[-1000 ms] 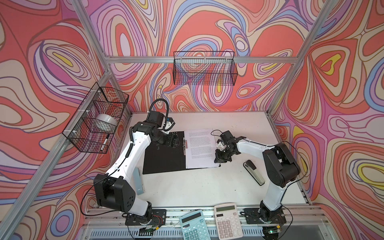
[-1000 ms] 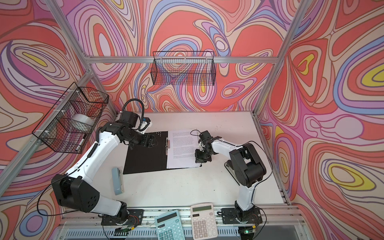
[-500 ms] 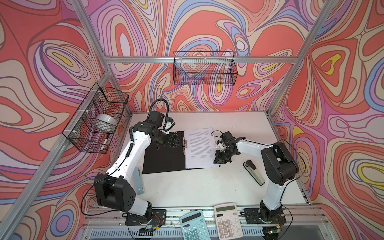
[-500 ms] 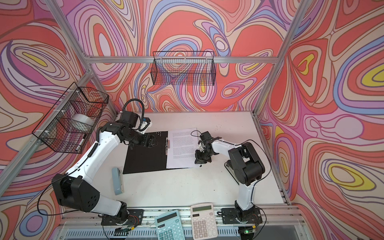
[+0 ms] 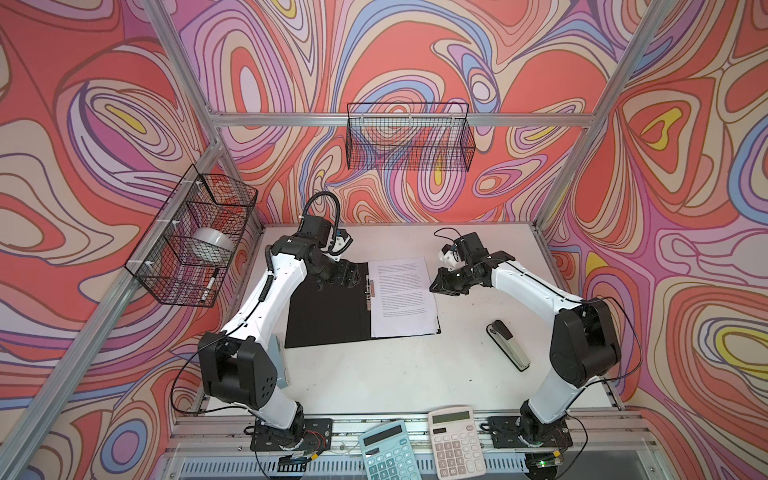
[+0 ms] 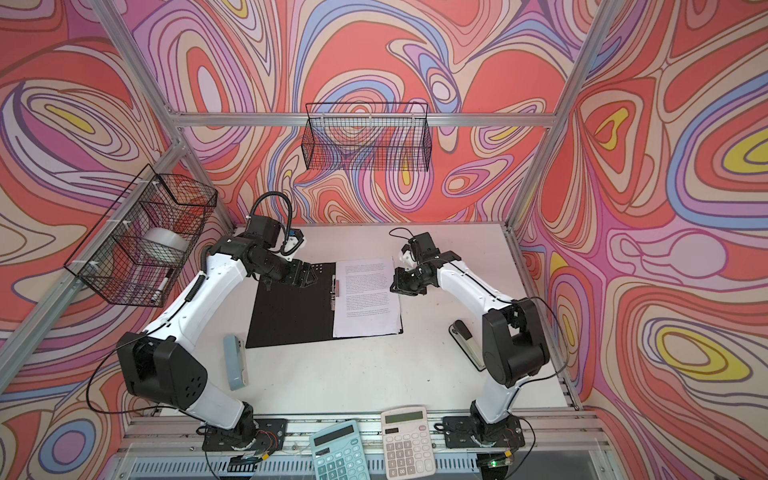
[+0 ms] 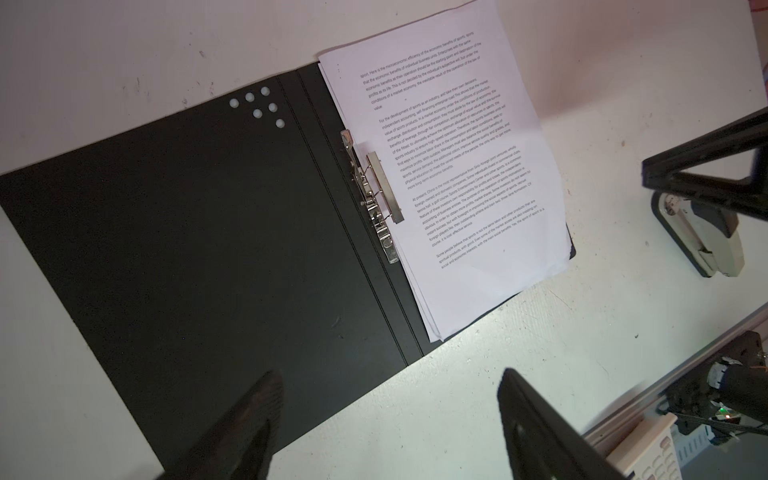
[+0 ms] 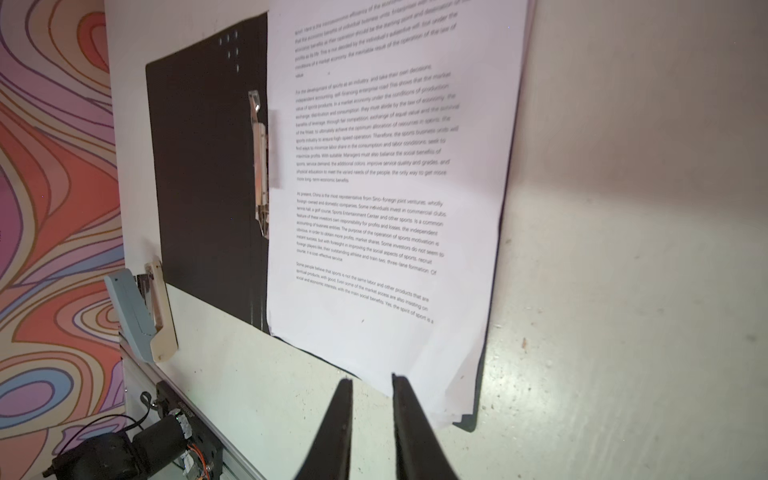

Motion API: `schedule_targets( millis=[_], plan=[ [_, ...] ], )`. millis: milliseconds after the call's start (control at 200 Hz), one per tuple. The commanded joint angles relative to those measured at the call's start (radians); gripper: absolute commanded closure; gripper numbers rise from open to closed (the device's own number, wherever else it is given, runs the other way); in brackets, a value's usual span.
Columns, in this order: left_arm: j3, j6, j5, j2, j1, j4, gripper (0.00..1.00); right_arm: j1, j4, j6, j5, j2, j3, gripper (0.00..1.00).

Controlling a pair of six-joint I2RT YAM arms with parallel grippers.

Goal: Put the files into the folder
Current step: 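Raise the right gripper away from the folder while the left gripper shifts near the clip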

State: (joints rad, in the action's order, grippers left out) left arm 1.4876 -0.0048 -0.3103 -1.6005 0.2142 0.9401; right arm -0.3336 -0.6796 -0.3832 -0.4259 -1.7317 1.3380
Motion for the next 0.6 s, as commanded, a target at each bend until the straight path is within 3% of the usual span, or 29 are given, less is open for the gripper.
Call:
schedule_targets(
  millis=[0,270,596],
  plan=[
    [-0.067,-0.005,0.018,-0.034,-0.009,-0.076,0.19,0.027,0.028,0.005,0.012,-0.033,0.004,0.81],
    [-0.138,-0.043,-0.012,-0.080,-0.010,-0.159,0.20,0.051,0.155,-0.050,-0.066,-0.166,-0.007,0.84],
    [-0.151,-0.094,-0.068,-0.195,-0.010,-0.216,0.23,0.053,0.205,-0.071,-0.039,-0.203,-0.056,0.85]
  ],
)
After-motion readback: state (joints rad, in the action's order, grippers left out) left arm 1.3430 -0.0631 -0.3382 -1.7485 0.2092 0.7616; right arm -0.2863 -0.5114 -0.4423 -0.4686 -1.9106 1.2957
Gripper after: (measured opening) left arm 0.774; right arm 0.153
